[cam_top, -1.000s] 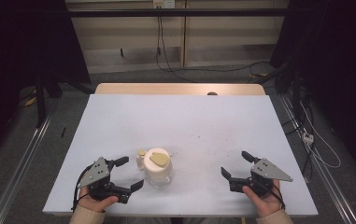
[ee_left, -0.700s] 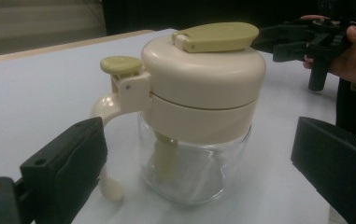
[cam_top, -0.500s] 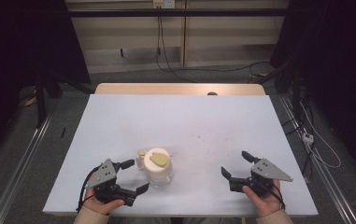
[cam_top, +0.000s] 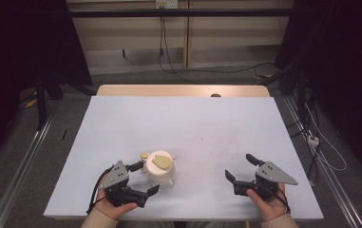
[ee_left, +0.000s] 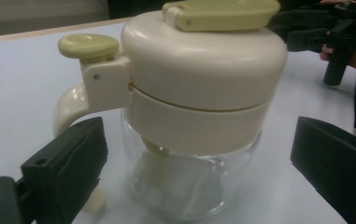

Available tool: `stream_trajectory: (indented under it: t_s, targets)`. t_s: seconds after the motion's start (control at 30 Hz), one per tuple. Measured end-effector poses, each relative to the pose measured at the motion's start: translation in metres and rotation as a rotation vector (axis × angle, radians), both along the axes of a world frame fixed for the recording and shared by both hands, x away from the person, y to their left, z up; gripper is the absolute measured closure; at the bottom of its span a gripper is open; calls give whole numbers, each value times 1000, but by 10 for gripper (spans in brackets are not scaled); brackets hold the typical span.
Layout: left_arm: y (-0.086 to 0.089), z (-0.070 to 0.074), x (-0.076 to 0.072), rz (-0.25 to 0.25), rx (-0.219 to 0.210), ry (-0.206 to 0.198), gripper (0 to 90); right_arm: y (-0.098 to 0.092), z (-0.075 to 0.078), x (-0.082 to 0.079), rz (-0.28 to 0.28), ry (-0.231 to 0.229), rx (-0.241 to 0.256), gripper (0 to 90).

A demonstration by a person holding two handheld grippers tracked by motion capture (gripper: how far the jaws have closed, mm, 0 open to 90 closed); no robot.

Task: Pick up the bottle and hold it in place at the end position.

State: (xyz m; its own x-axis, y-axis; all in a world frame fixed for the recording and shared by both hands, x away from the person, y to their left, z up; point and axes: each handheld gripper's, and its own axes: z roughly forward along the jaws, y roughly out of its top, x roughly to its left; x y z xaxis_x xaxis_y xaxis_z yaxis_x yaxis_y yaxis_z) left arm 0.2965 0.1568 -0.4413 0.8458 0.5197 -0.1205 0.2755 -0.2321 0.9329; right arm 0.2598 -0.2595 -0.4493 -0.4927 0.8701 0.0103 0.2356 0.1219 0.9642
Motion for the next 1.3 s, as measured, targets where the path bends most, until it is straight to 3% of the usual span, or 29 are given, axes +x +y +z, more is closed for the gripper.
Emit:
stream_trajectory:
  t_s: [0.2,0.63,0.83,1.07,1.3]
  targets:
    - [-11,-3,2,24,16,3,34,-1,0,-1,-3,1,4,54]
    - [-30,-6,6,67,53,-44,38,-2,-1,-1,-4,7,7,57]
    - [-38,-8,6,105,45,-40,37,-2,-1,-1,-3,8,7,58]
    - [-44,-10,6,136,63,-70,28,-2,-1,0,-2,7,6,59]
    - [-48,-11,6,163,48,-69,34,-2,0,0,1,5,6,60]
